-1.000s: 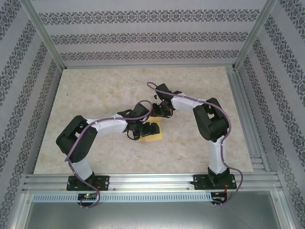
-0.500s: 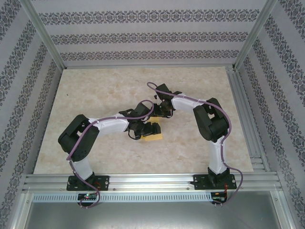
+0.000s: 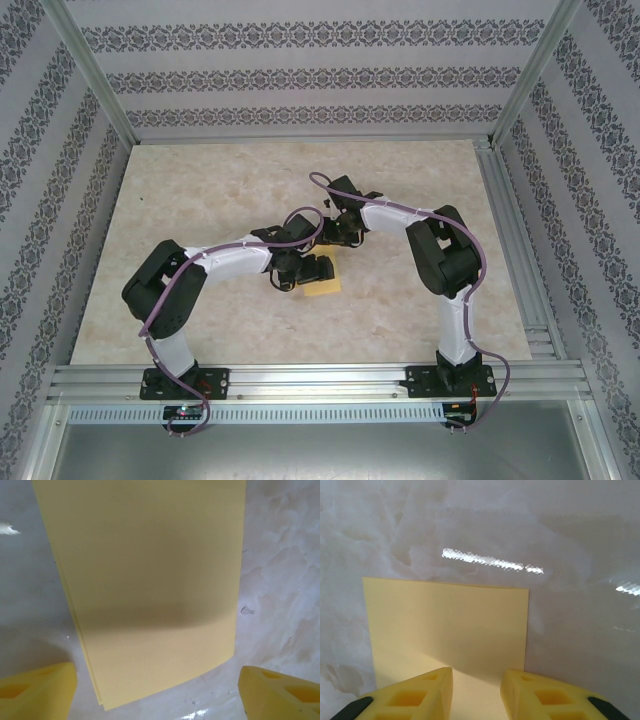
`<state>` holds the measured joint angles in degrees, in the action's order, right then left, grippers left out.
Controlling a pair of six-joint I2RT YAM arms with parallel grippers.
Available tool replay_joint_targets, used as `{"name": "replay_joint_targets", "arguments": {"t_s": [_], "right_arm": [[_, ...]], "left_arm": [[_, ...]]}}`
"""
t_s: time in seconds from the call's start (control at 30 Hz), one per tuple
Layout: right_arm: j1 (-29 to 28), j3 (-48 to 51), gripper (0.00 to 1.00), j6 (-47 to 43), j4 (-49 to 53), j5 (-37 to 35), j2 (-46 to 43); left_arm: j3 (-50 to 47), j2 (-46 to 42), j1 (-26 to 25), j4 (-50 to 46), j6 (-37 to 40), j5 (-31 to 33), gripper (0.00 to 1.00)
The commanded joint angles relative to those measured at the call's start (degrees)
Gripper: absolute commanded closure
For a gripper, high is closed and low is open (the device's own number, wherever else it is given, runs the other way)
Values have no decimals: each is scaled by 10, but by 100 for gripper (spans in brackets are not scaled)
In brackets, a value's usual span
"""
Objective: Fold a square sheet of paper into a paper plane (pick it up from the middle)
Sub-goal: Fold the triangle a second time at the center of the table.
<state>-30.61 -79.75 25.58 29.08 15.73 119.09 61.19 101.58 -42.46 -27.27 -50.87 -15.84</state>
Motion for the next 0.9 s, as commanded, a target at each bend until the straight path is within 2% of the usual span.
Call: {"name": "replay_joint_targets", "arguments": {"t_s": [0.0, 0.43, 0.87], "right_arm": [[6, 34, 65, -1, 21, -42, 49], [9, 36, 65, -1, 18, -41, 51], [8, 36, 65, 0, 19, -41, 52]], "left_arm": [[11, 11, -8, 15, 13, -23, 16], [14, 24, -10, 40, 7, -61, 16], [8, 21, -10, 48, -1, -62, 19]]}}
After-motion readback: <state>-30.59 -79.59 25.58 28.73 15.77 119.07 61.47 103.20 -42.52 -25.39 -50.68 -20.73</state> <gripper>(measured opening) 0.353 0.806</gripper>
